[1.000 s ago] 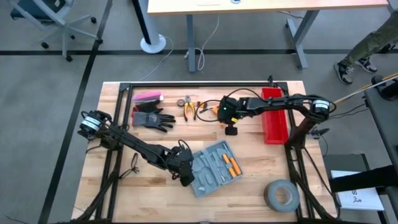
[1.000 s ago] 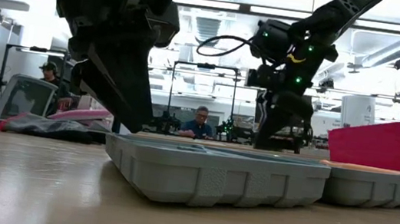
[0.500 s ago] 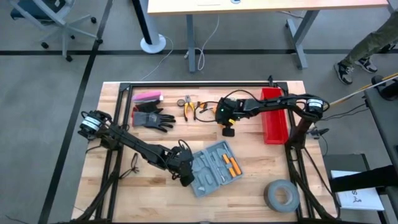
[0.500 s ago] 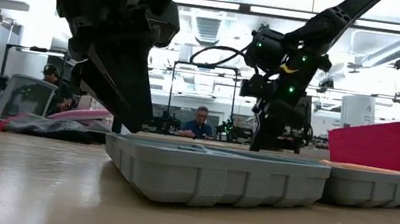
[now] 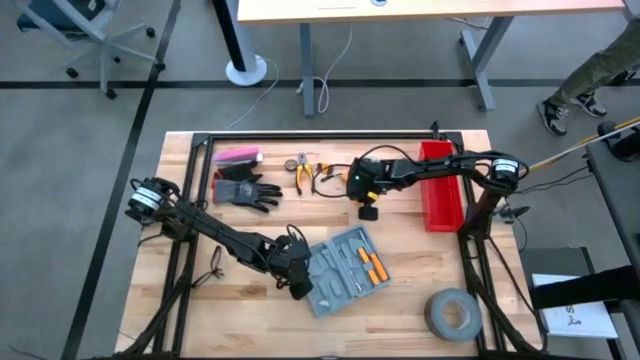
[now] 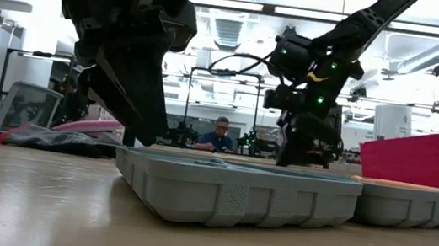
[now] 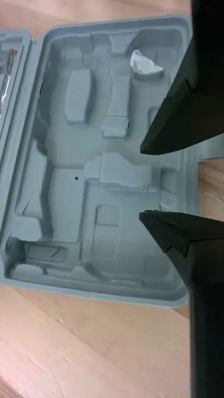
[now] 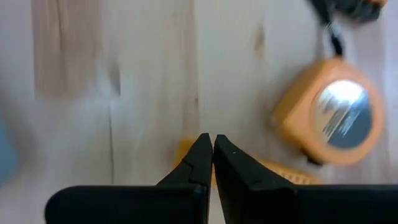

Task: Prefit tool cases
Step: Remove the hammer from the pre-fit tool case, then remove the nut driver from the pre-fit tool case

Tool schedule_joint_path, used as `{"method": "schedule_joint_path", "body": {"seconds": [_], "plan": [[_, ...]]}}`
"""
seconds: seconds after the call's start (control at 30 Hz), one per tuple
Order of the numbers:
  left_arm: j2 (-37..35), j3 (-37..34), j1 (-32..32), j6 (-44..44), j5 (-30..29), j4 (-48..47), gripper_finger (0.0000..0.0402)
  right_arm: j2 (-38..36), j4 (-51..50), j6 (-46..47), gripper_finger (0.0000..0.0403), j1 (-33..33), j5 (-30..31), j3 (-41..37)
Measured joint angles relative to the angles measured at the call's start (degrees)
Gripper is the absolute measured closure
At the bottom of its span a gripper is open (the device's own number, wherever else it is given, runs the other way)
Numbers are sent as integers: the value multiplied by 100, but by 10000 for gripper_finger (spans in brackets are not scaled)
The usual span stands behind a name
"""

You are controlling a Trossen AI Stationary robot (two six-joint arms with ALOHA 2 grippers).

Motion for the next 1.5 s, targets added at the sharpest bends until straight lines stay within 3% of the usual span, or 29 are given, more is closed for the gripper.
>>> {"method": "schedule_joint_path", "body": {"seconds": [0.63, 0.93, 1.23, 1.5], "plan": [[0, 4, -7, -21, 0, 2, 237, -203, -1701, -135, 403, -28, 63, 24], [0, 9, -4, -51, 155, 37, 237, -861, -2317, 387, 403, 79, -182, -5], [0, 11, -6, -7, 979, 475, 237, -1803, -2180, 1013, 393, 1233, -405, -3], [2, 11, -4, -199, 1175, 379, 237, -1777, -1747, 1758, 315, 2373, -408, -5]]}}
